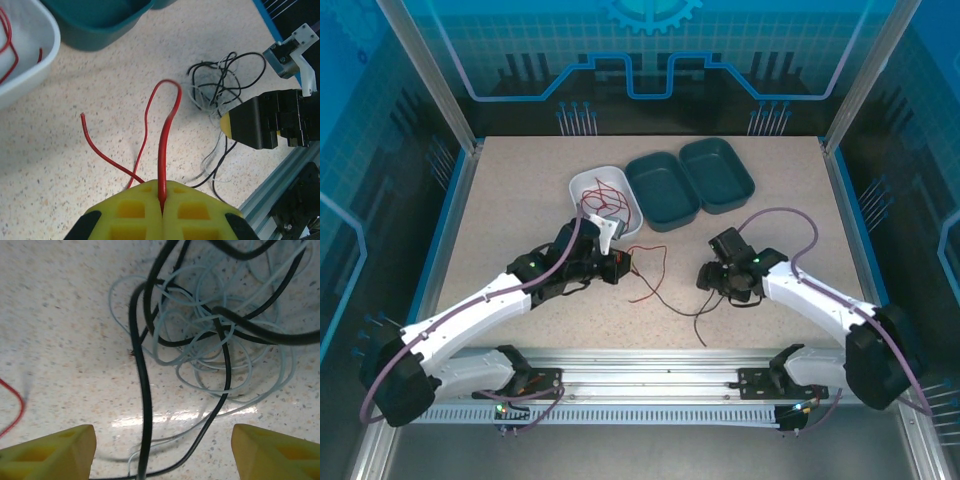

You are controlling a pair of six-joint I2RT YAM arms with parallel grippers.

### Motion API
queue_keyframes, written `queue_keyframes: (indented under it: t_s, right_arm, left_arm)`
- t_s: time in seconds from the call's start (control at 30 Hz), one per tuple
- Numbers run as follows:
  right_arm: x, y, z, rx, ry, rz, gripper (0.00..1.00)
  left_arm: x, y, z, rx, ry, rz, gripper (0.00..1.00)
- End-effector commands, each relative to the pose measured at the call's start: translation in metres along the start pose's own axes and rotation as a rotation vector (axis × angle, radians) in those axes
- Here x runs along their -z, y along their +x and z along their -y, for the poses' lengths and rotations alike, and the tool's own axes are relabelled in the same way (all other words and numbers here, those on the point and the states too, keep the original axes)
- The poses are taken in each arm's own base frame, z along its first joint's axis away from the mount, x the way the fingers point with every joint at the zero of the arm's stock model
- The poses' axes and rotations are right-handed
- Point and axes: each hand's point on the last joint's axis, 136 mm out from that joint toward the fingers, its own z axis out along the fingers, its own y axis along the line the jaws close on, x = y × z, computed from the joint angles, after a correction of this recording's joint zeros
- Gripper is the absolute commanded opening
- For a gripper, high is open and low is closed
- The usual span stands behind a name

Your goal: Untangle the cables

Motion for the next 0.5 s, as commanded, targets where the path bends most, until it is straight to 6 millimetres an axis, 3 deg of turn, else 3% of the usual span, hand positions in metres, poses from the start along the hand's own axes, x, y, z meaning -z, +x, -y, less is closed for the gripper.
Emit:
queue_keyframes:
  t_s: [0.0, 0.13, 0.23, 0.33, 0.47]
  right_arm:
    - [-0.014, 0.003, 0.007, -0.014, 0.052, -0.006, 0.61]
    - [-0.029, 0.005, 0.011, -0.02, 0.068, -0.042, 0.5]
    - [-0.038, 0.001, 0.013, -0.021, 0.06, -0.052, 0.37]
    - [-0.039, -0.013, 0.012, -0.015, 0.039, -0.028, 0.26]
    - [-0.031, -0.037, 0.01, -0.006, 0.019, 0.024, 0.21]
  left_arm:
    - [-0.008, 0.018, -0.016, 0.075, -0.037, -0.064, 0.07]
    - [-0.014, 0.027, -0.034, 0.115, -0.08, -0.084, 0.11]
    - [-0.017, 0.031, -0.043, 0.148, -0.085, -0.088, 0.2]
    - [-0.019, 0.034, -0.05, 0.17, -0.087, -0.093, 0.31]
    - [-0.021, 0.038, -0.056, 0.185, -0.094, -0.102, 0.45]
